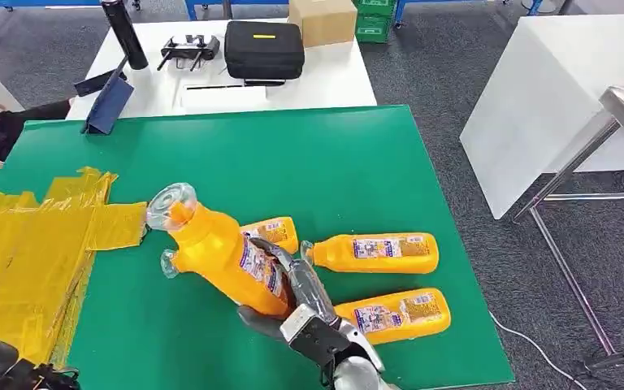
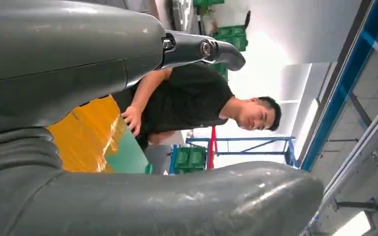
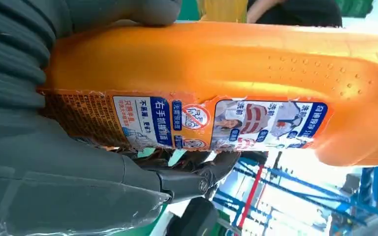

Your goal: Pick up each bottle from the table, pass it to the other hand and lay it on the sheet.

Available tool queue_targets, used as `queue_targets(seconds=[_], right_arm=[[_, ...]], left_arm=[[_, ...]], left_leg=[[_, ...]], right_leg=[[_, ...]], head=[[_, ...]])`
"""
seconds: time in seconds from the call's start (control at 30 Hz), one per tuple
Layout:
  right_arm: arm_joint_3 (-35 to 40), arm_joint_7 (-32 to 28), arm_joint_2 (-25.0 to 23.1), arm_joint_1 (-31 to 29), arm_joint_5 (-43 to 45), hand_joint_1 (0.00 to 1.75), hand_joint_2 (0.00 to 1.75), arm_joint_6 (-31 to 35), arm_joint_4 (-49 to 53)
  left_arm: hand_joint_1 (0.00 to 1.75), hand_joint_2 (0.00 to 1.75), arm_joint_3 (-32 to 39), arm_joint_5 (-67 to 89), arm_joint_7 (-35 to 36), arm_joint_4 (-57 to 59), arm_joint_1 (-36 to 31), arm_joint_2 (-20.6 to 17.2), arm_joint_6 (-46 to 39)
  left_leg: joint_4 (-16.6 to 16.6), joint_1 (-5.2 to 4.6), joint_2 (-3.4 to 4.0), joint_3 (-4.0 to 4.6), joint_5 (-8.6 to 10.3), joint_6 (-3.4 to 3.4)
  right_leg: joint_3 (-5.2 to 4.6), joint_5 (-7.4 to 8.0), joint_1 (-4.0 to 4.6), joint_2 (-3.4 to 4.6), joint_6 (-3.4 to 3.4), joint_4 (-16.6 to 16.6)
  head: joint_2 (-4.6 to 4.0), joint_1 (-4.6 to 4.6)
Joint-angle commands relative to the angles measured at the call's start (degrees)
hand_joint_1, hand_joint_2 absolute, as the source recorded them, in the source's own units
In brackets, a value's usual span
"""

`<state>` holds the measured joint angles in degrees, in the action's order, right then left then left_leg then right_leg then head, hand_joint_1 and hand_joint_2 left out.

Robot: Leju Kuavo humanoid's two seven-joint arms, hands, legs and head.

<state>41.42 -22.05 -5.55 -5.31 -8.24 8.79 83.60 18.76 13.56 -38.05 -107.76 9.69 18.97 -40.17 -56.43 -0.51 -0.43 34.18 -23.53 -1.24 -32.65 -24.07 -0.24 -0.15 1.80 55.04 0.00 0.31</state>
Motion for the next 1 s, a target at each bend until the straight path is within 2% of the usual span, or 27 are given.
queue_targets(seconds=[0.03,0.1,0.2,0.43,0.47,0.5,0.63,0.8,1.0], right_arm=[[-3.4,-0.1,1.7,1.5,-0.9,1.75,1.75,1.0,1.7],[-3.6,0.3,1.5,1.3,-1.4,1.75,1.75,-0.1,0.9],[-3.6,0.3,1.3,1.3,-1.4,1.75,1.75,-0.1,0.7],[-3.6,0.3,1.2,1.3,-1.4,1.75,1.75,-0.1,0.8],[-3.3,0.4,1.3,1.1,-1.6,1.75,1.75,-0.5,0.6],[-3.2,0.6,1.3,0.9,-1.8,1.75,1.75,-0.9,0.3],[-2.5,0.6,0.9,0.3,-2.7,1.75,1.75,-3.4,-0.8],[-1.3,1.3,0.4,-0.1,-4.1,1.75,1.75,-4.8,-1.2],[1.2,2.3,0.9,-3.4,-5.8,1.75,1.75,-6.7,-3.3]], left_arm=[[0.00,0.00,-15.7,-24.2,4.7,11.6,-0.4,-8.7,32.0],[0.00,0.00,-19.8,-26.9,3.4,11.6,0.1,-9.8,44.7],[0.00,0.00,-20.1,-26.7,3.4,11.1,0.5,-9.1,44.8],[0.00,0.00,-19.6,-26.6,3.6,10.3,0.8,-9.3,45.1],[0.00,0.00,-20.7,-27.4,3.7,10.2,0.9,-10.2,48.5],[0.00,1.75,-21.5,-27.0,4.4,10.1,1.1,-10.3,50.0],[0.00,1.75,-26.4,-28.2,5.0,10.1,1.6,-12.1,59.9],[0.00,1.75,-26.3,-28.0,5.1,11.5,1.3,-12.5,62.2],[0.00,1.75,-26.2,-24.5,5.1,11.4,0.6,-11.7,61.0]], left_leg=[[0.1,-0.03,-0.26,-0.16,0.05,0.10],[0.1,0.00,-0.33,-0.25,0.02,0.18],[0.0,0.00,0.01,-0.05,0.02,0.05],[0.0,-0.04,-0.01,-0.03,0.02,0.08],[0.0,0.00,0.01,-0.08,-0.04,0.13],[0.0,0.00,0.02,-0.08,-0.05,0.14],[0.0,-0.01,0.00,-0.06,-0.04,0.12],[0.0,-0.04,0.09,-0.02,0.00,0.07],[0.0,0.01,0.13,-0.08,-0.05,0.13]], right_leg=[[0.21,-0.07,-0.04,-0.28,-0.03,-0.1],[0.28,-0.13,-0.01,-0.36,-0.05,-0.1],[0.08,-0.04,-0.02,-0.02,0.00,0.0],[0.05,-0.04,-0.01,-0.07,-0.02,0.0],[0.11,-0.09,0.03,-0.05,-0.05,0.0],[0.11,-0.10,0.03,-0.04,-0.05,0.0],[0.09,-0.10,0.02,-0.07,-0.03,0.0],[0.03,-0.03,0.00,0.03,-0.01,0.0],[0.10,-0.06,0.04,0.07,-0.05,0.0]], head=[[0.00,0.00],[0.00,0.00],[0.00,-0.02],[0.00,0.00],[0.00,0.02],[0.00,0.00],[0.00,0.00],[0.00,0.02],[0.00,0.00]])
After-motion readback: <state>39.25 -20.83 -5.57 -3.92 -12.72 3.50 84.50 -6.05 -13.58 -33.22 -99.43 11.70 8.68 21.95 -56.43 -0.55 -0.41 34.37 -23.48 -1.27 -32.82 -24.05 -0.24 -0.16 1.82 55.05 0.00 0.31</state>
